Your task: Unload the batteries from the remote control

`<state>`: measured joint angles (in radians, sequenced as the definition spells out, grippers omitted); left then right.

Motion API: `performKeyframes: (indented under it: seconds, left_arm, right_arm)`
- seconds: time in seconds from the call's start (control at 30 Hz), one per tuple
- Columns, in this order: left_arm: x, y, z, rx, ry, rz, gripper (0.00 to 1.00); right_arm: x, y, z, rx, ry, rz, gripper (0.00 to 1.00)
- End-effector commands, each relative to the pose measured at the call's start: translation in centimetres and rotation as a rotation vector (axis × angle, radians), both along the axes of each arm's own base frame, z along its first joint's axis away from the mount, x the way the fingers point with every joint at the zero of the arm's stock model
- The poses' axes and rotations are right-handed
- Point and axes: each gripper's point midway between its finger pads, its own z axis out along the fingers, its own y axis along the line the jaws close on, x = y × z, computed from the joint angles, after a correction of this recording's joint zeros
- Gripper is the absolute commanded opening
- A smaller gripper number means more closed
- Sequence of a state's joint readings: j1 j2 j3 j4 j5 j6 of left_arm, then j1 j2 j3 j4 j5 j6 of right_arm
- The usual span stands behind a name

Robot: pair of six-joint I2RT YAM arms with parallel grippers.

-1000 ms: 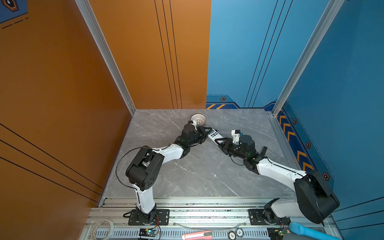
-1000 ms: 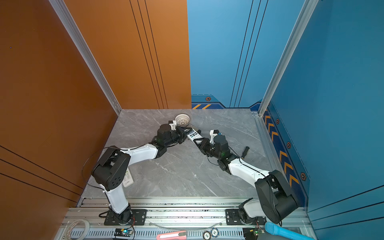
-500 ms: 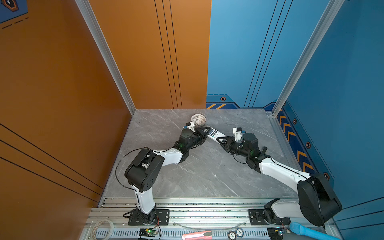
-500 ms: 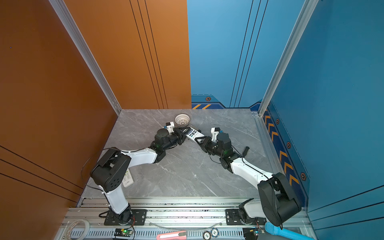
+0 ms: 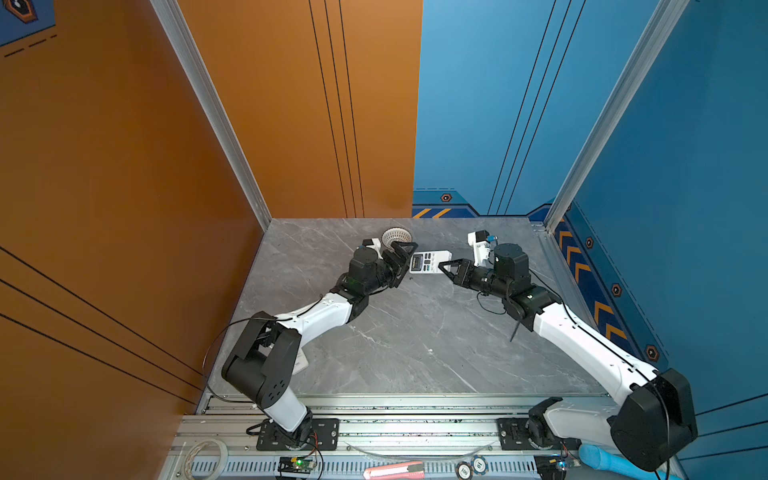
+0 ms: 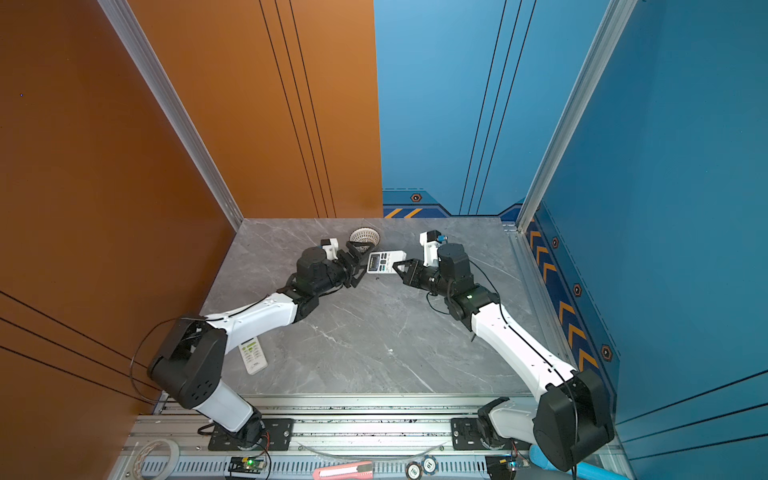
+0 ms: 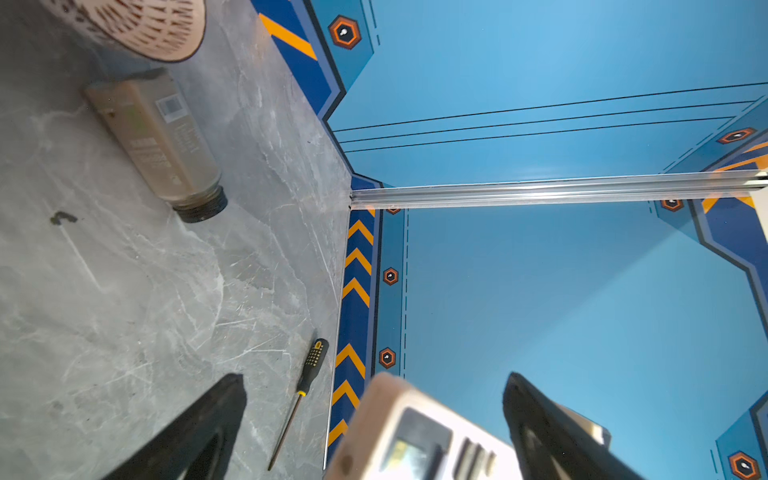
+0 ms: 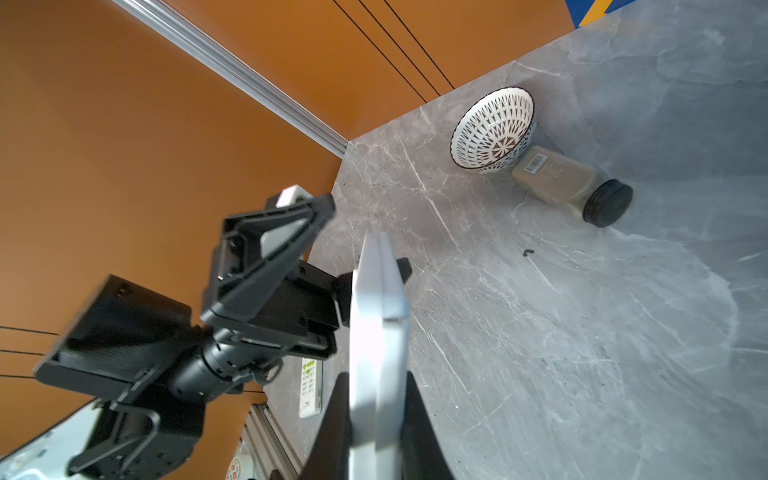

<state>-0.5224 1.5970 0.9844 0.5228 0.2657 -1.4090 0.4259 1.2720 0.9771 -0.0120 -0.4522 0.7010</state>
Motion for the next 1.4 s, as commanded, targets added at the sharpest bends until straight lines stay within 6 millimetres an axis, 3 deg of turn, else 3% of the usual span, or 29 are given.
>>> performKeyframes:
  seconds: [0.0, 0.07, 0.1, 0.2, 0.47, 0.73, 0.87, 0.9, 1.07, 1.2, 1.37]
  left_arm:
    - [-1.6, 0.5, -0.6, 0.077, 0.071, -0.034, 0.98]
    - [-2.2, 1.3, -0.2, 0.109, 0.093, -0.034, 0.98]
    - [-2.3, 1.1, 1.3, 0.113, 0.087, -0.048, 0.98]
    - [-3.2, -0.6, 3.2, 0.114, 0.108, -0.155, 0.98]
    - [-4.1, -3.1, 0.5, 0.033, 0.295, -0.209, 0.98]
    - [-3.8, -4.3, -0.8, -0.036, 0.349, -0.237, 0.97]
    - [-4.3, -4.5, -2.1, -0.060, 0.390, -0.246, 0.88]
    - [-4.3, -4.4, -2.5, -0.058, 0.400, -0.245, 0.80]
    - [-4.4, -3.9, -3.9, -0.040, 0.419, -0.240, 0.62]
    - [-4.3, -3.6, -4.4, -0.029, 0.417, -0.239, 0.39]
    - [-4.1, -3.3, -4.2, -0.024, 0.405, -0.225, 0.23]
  right_arm:
    - [-0.6, -0.4, -0.5, -0.100, -0.021, 0.028, 0.00]
    - [-0.9, -0.5, -0.3, -0.169, -0.070, 0.031, 0.00]
    - [-1.1, -0.6, -0.1, -0.235, -0.112, 0.037, 0.00]
    - [-1.3, -0.8, 0.5, -0.424, -0.260, 0.049, 0.00]
    - [-3.2, 0.5, 2.5, -0.752, -0.817, 0.164, 0.00]
    - [-6.3, 3.2, 0.6, -0.939, -1.047, 0.405, 0.00]
    - [-6.5, 3.5, 0.0, -1.014, -1.114, 0.441, 0.00]
    - [-6.5, 3.6, -0.1, -1.033, -1.129, 0.454, 0.00]
    - [-7.3, 4.0, -0.8, -1.099, -1.201, 0.541, 0.00]
    - [-8.0, 4.1, -1.5, -1.128, -1.229, 0.598, 0.00]
    - [-8.7, 4.3, -1.9, -1.113, -1.234, 0.632, 0.00]
